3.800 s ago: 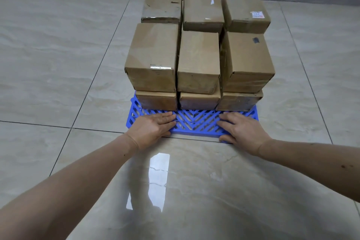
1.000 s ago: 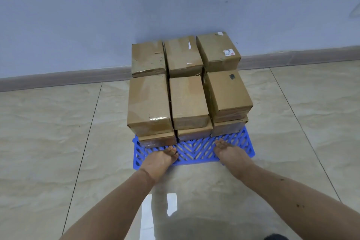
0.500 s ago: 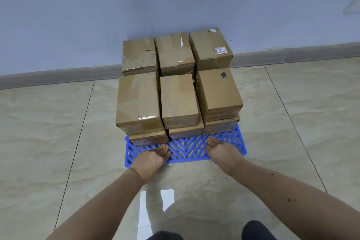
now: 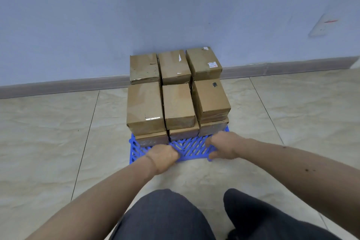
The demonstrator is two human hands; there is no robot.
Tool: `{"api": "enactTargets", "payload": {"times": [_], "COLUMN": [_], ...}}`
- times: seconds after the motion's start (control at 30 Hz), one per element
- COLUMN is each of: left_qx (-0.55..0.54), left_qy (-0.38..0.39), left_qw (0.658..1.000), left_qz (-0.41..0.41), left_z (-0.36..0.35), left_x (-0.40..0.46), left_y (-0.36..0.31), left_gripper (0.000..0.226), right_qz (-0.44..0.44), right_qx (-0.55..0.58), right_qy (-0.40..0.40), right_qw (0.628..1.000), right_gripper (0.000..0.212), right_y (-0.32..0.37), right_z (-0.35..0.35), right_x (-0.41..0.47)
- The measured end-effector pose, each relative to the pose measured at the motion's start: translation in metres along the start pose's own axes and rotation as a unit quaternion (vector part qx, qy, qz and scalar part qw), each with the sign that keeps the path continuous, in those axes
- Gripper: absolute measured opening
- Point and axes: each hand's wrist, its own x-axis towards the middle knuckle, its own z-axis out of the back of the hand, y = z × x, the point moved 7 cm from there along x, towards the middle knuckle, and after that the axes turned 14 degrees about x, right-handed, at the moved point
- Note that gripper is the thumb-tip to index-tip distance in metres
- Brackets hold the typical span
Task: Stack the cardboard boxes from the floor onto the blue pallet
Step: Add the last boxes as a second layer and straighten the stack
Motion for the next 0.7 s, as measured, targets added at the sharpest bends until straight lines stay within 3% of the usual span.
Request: {"api": "enactTargets", "payload": {"times": [0.13, 0.23, 0.33, 0.5, 0.63, 0.7], "left_qx": [-0.026, -0.091, -0.155, -0.254, -0.271, -0.288], "left_qy": [-0.054, -0.141, -0.222, -0.291, -0.244, -0.210], "left_qw": [0.997, 0.985, 0.962, 0.918, 0.903, 0.894], "left_qz": [-0.039, -0.039, -0.024, 0.094, 0.225, 0.273], "left_z": [0.059, 0.104, 0.141, 0.168, 0.171, 0.166], "left_x": [-0.018, -0.034, -0.047, -0.038, -0.008, 0.012], "left_y": [0.006, 0.027, 0.061, 0.143, 0.201, 0.223], "left_gripper": [0.019, 0.018, 0.019, 0.024, 0.045, 0.052], "right_qz": [0.004, -0.019, -0.034, -0.040, -0.058, -0.063], "right_qx": [0.014, 0.074, 0.162, 0.229, 0.252, 0.269], "right_qy": [0.023, 0.018, -0.060, -0.167, -0.183, -0.182], "right_qw": [1.000, 0.997, 0.984, 0.958, 0.948, 0.944], "right_gripper": [0.035, 0.018, 0.023, 0.019, 0.061, 0.070], "right_y": [0.013, 0.015, 0.012, -0.004, -0.024, -0.036], "right_z": [0.055, 0.106, 0.163, 0.230, 0.253, 0.259], "right_x": [-0.038, -0.055, -0.061, -0.044, -0.019, -0.003]}}
